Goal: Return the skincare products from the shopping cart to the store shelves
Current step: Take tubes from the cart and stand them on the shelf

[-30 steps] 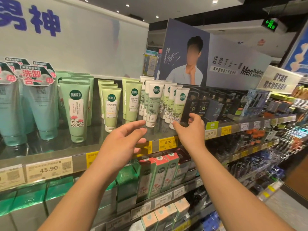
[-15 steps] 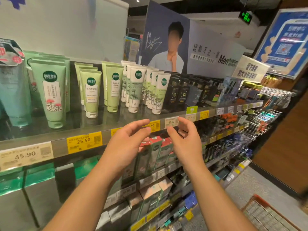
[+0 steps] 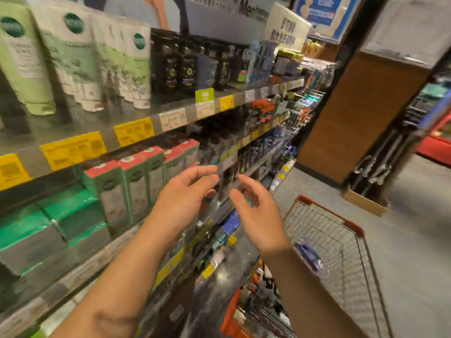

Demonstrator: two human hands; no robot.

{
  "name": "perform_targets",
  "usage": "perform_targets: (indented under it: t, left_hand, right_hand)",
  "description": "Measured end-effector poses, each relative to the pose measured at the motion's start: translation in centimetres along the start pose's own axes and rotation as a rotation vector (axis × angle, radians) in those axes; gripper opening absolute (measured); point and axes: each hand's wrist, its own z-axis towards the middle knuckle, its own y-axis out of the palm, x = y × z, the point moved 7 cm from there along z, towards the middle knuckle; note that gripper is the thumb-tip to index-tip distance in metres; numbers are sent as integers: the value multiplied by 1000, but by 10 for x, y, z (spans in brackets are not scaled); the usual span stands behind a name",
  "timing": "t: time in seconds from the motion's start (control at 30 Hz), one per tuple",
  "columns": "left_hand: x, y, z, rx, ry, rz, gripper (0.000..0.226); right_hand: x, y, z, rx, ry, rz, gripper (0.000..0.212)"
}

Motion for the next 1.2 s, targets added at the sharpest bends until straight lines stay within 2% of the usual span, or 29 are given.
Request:
perform_targets:
  t: [0.3,0.43,0.63,0.7,0.77,1.0,1.1,1.2]
  left_hand:
    - [-56,121,11,-180,-115,144,10]
    - [-85,177,17,-258,-203,166,16]
    - [-136,253,33,-320,-332,210,6]
    - [-152,275,36,-350,-338,267,18]
    - [-169,295,40,-361,-383,313,25]
    - [-241,341,47,-361,-536,371,9]
    - [-268,352,52,-363,-583,416,20]
    - [-297,360,58,-353,-639,421,6]
  right_hand:
    - [119,-95,-27,176,192,-6,28]
    - [178,-145,-33,213,304,-65,31]
    - [266,-203,-39,301,509,25,36]
    - [294,-218,-37,310,543,20,41]
    - [323,-228,-34,300,589,-10,43]
    - [435,-238,-25,284,756,-56,46]
    - [486,-229,-28,311,843,-39,45]
    - [530,-216,-31,320,908,-17,39]
